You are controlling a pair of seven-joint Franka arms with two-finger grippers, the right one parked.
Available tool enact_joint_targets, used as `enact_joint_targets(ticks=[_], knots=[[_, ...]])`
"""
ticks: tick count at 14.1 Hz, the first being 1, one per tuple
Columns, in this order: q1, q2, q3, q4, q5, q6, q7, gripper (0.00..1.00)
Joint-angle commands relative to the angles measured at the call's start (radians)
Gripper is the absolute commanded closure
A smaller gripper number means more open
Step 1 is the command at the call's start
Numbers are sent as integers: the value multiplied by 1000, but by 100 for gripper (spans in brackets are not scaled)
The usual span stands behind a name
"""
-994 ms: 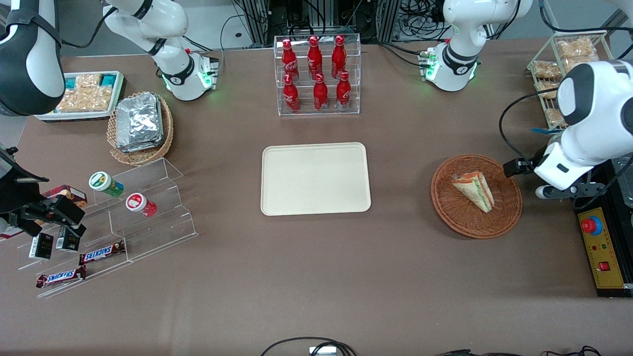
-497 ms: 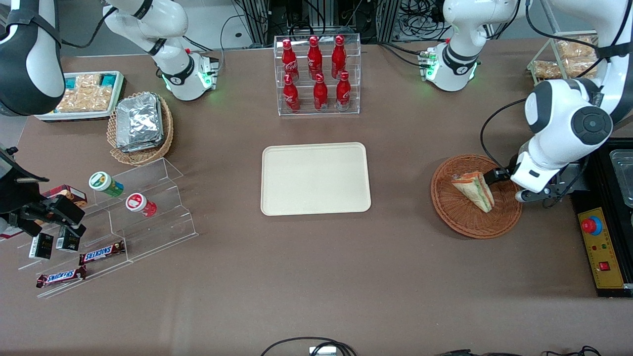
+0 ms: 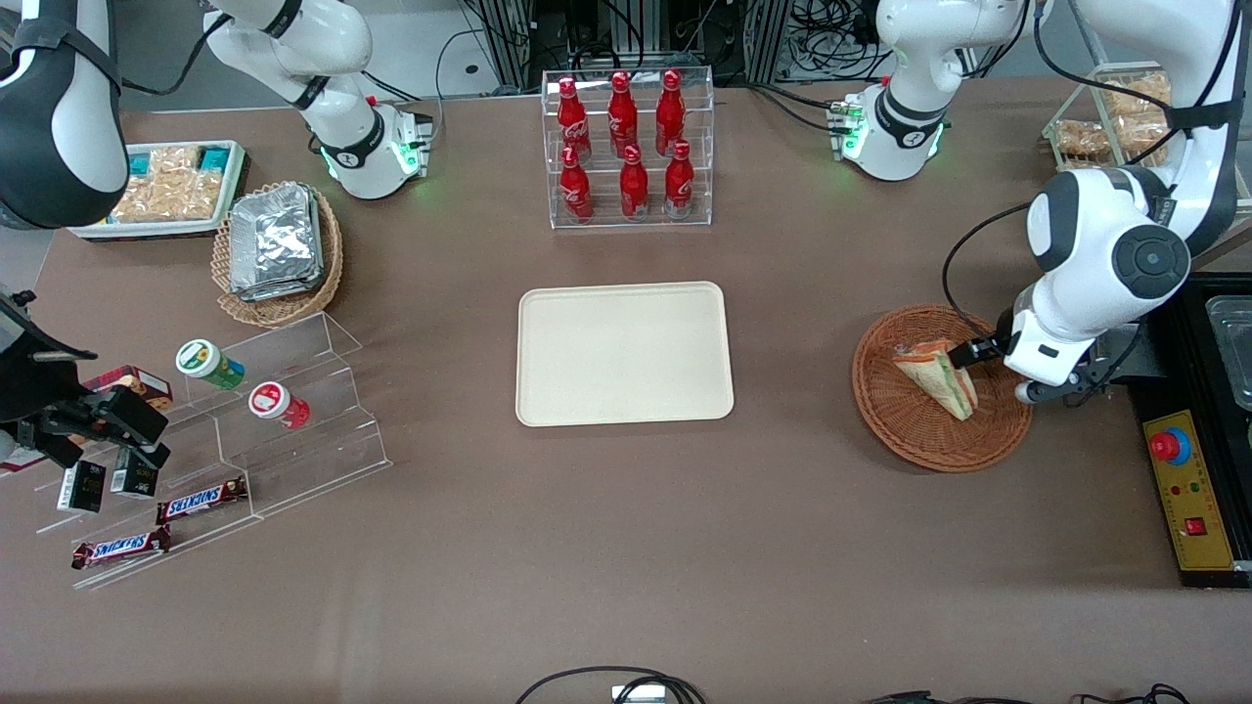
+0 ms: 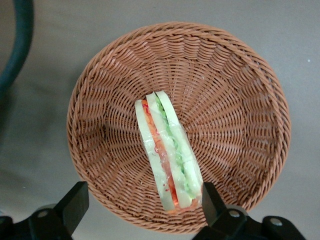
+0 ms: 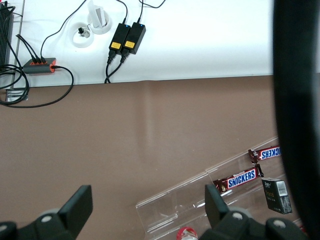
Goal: Place sandwich from basket to tray
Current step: 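Lower the left gripper and close it on the wrapped sandwich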
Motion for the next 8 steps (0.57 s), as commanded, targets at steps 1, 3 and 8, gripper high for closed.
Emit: enact_joint_targets(ticks=[1, 3, 8], knots=[[-8, 19, -4, -33, -9, 71, -96, 0], [-11, 39, -9, -47, -9, 109, -160, 0], [-25, 78, -9, -120, -9, 259, -229, 0]])
